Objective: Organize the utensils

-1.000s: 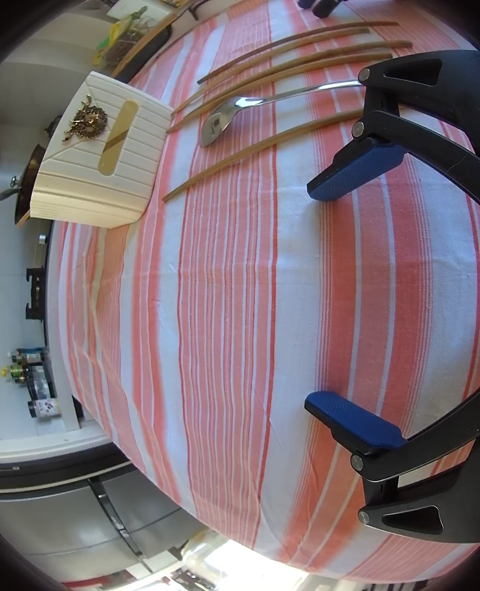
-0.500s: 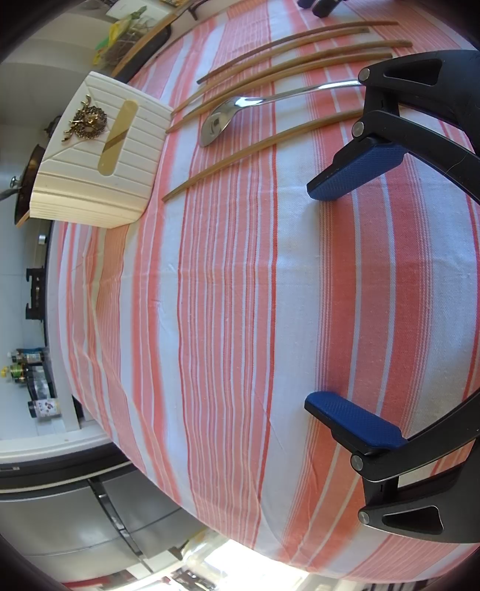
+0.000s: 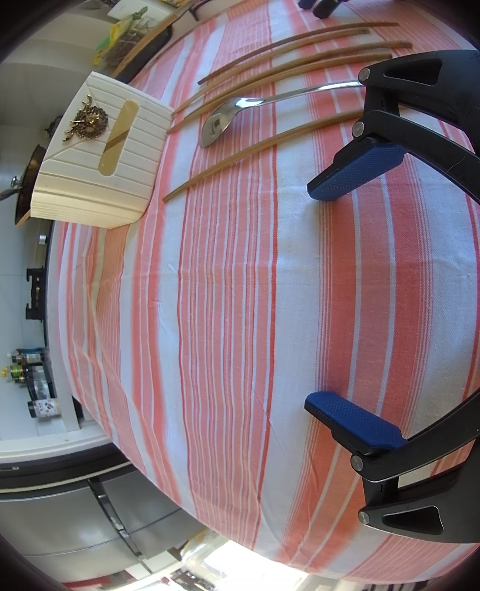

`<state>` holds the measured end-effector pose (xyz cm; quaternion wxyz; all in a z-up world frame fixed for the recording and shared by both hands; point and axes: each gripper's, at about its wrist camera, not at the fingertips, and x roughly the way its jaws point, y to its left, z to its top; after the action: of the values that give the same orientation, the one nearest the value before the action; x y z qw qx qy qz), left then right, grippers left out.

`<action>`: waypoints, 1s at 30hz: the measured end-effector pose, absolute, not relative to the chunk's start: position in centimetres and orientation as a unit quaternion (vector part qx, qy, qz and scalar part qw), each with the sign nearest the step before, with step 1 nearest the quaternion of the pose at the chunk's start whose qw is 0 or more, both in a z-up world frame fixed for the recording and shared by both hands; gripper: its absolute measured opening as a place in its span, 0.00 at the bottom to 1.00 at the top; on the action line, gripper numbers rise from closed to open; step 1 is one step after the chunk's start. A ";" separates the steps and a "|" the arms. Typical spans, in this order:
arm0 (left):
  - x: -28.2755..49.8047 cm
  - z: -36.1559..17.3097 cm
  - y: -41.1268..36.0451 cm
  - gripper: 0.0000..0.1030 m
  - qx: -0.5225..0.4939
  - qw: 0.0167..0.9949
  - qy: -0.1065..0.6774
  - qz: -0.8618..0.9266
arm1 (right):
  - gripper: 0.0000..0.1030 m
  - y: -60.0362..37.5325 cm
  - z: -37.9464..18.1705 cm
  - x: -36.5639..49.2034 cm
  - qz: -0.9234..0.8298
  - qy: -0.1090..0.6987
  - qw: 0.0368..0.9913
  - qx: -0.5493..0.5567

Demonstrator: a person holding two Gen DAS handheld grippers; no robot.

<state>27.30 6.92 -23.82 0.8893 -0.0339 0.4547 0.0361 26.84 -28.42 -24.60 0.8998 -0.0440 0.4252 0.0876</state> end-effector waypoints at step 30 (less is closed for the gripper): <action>28.5 -22.1 -5.0 0.16 0.060 0.890 0.446 -0.077 | 0.61 -28.4 -24.6 26.8 0.087 0.425 0.900 -0.044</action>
<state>28.49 -5.03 -22.07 0.8895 0.0595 0.4464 -0.0770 26.84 -28.38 -24.59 0.8997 -0.0436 0.4254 0.0874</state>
